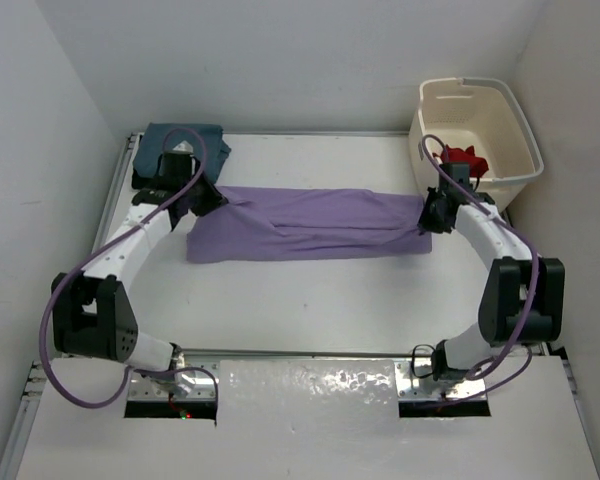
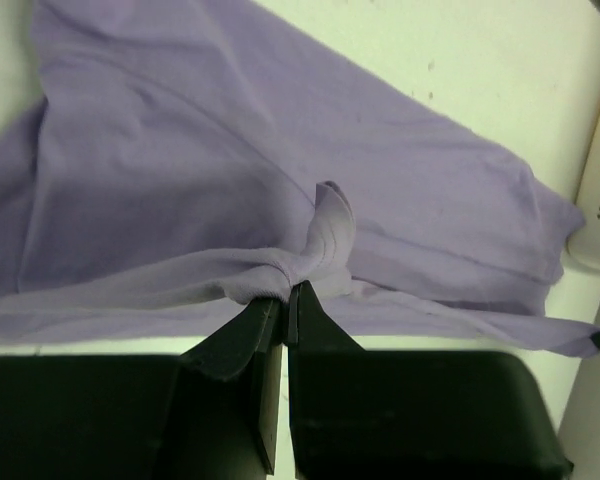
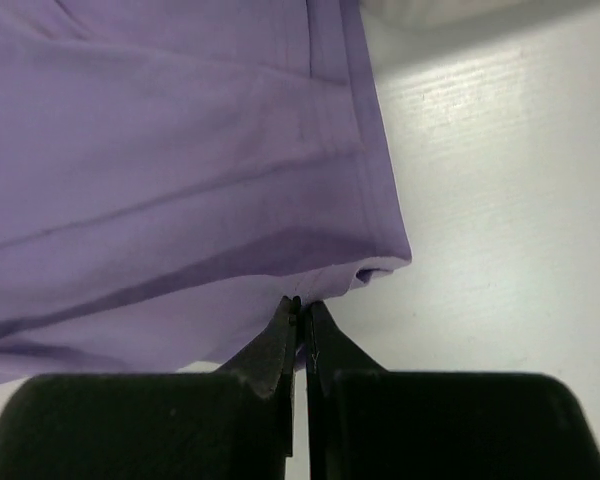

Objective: Fold and stack the t-shirts
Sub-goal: Fold the other side of the tshirt into a rectangle

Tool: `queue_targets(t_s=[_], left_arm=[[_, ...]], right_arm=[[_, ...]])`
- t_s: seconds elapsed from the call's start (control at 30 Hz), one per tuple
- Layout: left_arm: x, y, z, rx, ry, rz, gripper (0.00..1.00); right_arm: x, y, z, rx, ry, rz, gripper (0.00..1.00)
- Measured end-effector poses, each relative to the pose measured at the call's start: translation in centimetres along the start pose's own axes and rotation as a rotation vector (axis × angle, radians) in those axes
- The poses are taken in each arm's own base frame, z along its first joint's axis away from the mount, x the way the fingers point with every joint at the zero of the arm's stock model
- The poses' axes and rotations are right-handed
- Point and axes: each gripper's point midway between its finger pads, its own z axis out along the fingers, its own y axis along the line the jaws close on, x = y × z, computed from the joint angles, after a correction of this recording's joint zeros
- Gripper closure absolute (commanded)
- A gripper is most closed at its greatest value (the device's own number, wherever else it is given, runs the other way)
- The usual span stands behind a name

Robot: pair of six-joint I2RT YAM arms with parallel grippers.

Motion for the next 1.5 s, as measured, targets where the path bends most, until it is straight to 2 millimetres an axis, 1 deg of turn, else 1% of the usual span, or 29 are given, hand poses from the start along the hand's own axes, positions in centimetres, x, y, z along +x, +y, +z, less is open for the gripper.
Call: queue_targets(t_s=[0.1,0.2,0.43,0.5,0.57,0.6,0.63,0.67,0.7,0.73,0.77,0.8,0.83,0.87,0.93,1.07,1.1,1.13,1.23,1.3,1.37,1.43,1.5], left_arm=[[-1.4,0.2,1.0,-0.008,-0.024,0.009,1.0],[-2.5,0.0,2.0,-0.002,-0.042,0.017,1.0],[-3.8,-1.4,3.6,0.061,-0.059,0.058,1.0],[-4.3,-1.5,4.6,0.064,-0.062,0.067,1.0],[-4.6,-1.3,5.7,0.049,-0.057,0.068,1.0],[-4.5,-1.0,6.4,0.036,-0.05,0.067,1.0],[-4.4,-0.5,7.1,0.014,-0.038,0.063,0.97],[-4.4,-0.2,7.9,-0.004,-0.032,0.062,0.73],[-4.4,0.3,8.8,-0.025,-0.023,0.069,0.59],[-4.5,0.6,9.6,-0.041,-0.015,0.066,0.49],[-4.5,0.8,10.5,-0.057,-0.003,0.063,0.41],[-4.7,1.0,11.4,-0.07,0.012,0.064,0.34],[-4.8,1.0,12.2,-0.078,0.025,0.064,0.24],[-5.1,0.9,13.0,-0.079,0.028,0.065,0.0],[-5.1,1.0,13.5,-0.083,0.036,0.069,0.0],[-5.0,1.2,13.1,-0.096,0.041,0.069,0.0],[-5.1,1.1,12.9,-0.094,0.04,0.068,0.0],[-5.1,1.1,12.7,-0.092,0.037,0.068,0.0],[-4.6,1.0,11.5,-0.082,0.037,0.066,0.0],[-3.7,0.9,10.6,-0.068,0.039,0.068,0.0],[-2.5,1.0,9.8,-0.057,0.05,0.063,0.0],[-1.0,1.4,9.5,-0.054,0.072,0.059,0.0],[0.6,1.8,9.8,-0.056,0.105,0.052,0.0]], right_arm=[[-1.1,0.1,0.7,0.01,0.0,-0.001,1.0],[-1.5,0.1,1.3,0.019,0.005,-0.001,1.0],[-2.1,-0.5,1.6,0.042,-0.003,0.007,1.0],[-2.3,-0.6,1.9,0.048,-0.001,0.007,1.0],[-2.6,-0.7,2.5,0.054,0.004,0.006,1.0],[-2.8,-0.7,2.9,0.06,0.008,0.005,0.97],[-3.0,-0.7,3.4,0.066,0.011,0.004,0.92],[-3.1,-0.8,3.9,0.071,0.014,0.002,0.76],[-3.1,-0.8,4.1,0.077,0.018,0.002,0.68],[-3.3,-0.9,4.7,0.085,0.025,0.0,0.57],[-3.5,-1.0,5.1,0.095,0.025,-0.005,0.45],[-3.9,-0.9,5.2,0.092,0.018,-0.006,0.25],[-4.3,-0.8,5.3,0.09,0.01,-0.01,0.23],[-4.6,-0.7,5.2,0.085,0.004,-0.013,0.23],[-4.7,-0.5,5.2,0.078,0.001,-0.015,0.21],[-4.5,-0.4,4.8,0.064,0.004,-0.02,0.19],[-4.3,-0.2,4.5,0.052,0.003,-0.021,0.03],[-4.1,-0.1,4.1,0.037,0.001,-0.02,0.01],[-3.4,0.5,2.6,-0.002,-0.01,-0.041,0.01],[-3.1,1.4,1.6,-0.03,-0.026,-0.064,0.01],[-2.7,3.1,0.8,-0.068,-0.039,-0.109,0.01],[-2.0,4.8,0.6,-0.104,-0.038,-0.146,0.01],[-0.8,6.1,0.8,-0.134,-0.016,-0.178,0.01]])
